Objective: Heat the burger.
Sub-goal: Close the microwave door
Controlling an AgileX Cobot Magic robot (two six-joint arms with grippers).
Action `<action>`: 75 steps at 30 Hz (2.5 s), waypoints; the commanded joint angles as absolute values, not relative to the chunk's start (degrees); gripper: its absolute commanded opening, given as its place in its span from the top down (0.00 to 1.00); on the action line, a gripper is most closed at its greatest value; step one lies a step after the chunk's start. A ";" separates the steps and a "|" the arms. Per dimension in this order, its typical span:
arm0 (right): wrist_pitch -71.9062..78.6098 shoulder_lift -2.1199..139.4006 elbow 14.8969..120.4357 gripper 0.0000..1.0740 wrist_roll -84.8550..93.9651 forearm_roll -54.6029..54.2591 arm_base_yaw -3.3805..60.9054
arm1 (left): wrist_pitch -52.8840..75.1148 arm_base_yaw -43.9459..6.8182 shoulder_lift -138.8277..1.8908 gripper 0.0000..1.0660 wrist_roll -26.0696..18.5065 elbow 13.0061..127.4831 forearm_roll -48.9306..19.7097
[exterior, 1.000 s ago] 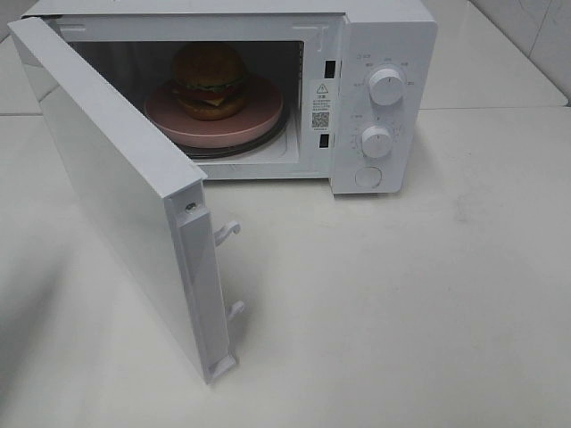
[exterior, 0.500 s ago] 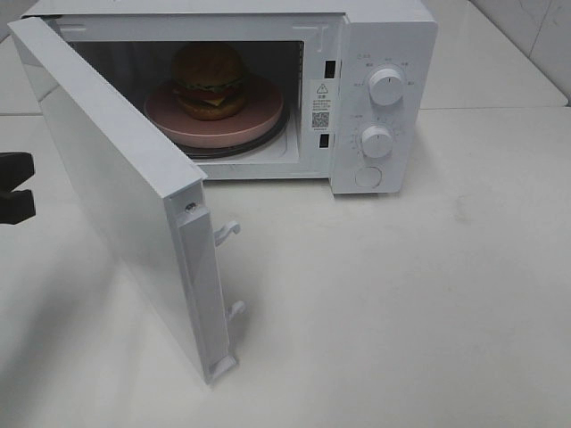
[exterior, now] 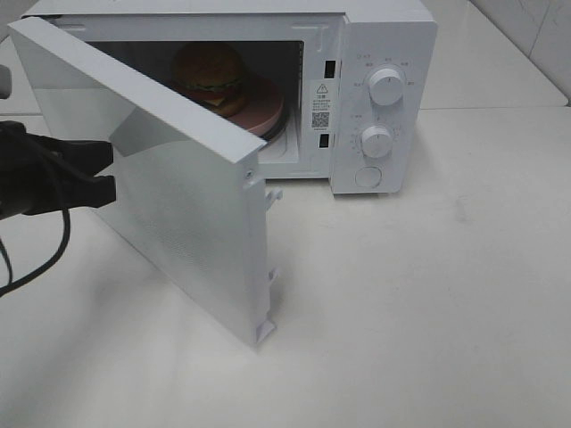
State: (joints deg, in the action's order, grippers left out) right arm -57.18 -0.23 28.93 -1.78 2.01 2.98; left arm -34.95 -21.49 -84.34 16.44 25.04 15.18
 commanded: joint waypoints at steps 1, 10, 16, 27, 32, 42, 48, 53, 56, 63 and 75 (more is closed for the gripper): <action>-56.78 -1.78 28.71 0.30 -1.38 2.18 2.75 | -35.70 -25.04 -85.89 1.00 12.49 27.10 9.63; -56.78 -1.78 28.71 0.30 -1.43 2.18 2.75 | -35.64 -31.97 -90.81 1.00 8.19 32.14 1.78; -56.78 -1.78 28.71 0.30 -1.43 2.18 2.75 | -35.35 -36.84 -95.80 1.00 8.14 38.56 -1.03; -56.78 -1.78 28.71 0.30 -1.43 2.18 2.75 | -33.86 -42.51 -103.48 1.00 1.09 49.68 -11.12; -56.78 -1.78 28.71 0.30 -1.43 2.18 2.75 | -33.80 -42.86 -107.03 1.00 0.46 54.37 -14.32; -56.78 -1.78 28.71 0.30 -1.43 2.18 2.75 | -30.42 -42.86 -112.82 1.00 -3.55 63.20 -14.84; -56.78 -1.78 28.71 0.30 -1.38 2.18 2.75 | -30.42 -42.86 -115.51 1.00 -7.91 67.38 -19.37; -56.78 -1.78 28.71 0.30 -1.38 2.18 2.75 | -30.48 -42.86 -117.74 1.00 -12.89 70.87 -24.75; -56.78 -1.78 28.71 0.30 -1.38 2.18 2.75 | -30.31 -42.69 -118.54 1.00 -14.04 72.19 -25.21; -56.78 -1.78 28.71 0.30 -1.38 2.12 2.75 | -26.59 -40.05 -120.72 1.00 -14.32 78.21 -26.81; -56.78 -1.78 28.71 0.30 -1.38 2.12 2.75 | -16.16 -40.91 -115.28 1.00 -17.42 75.86 -26.59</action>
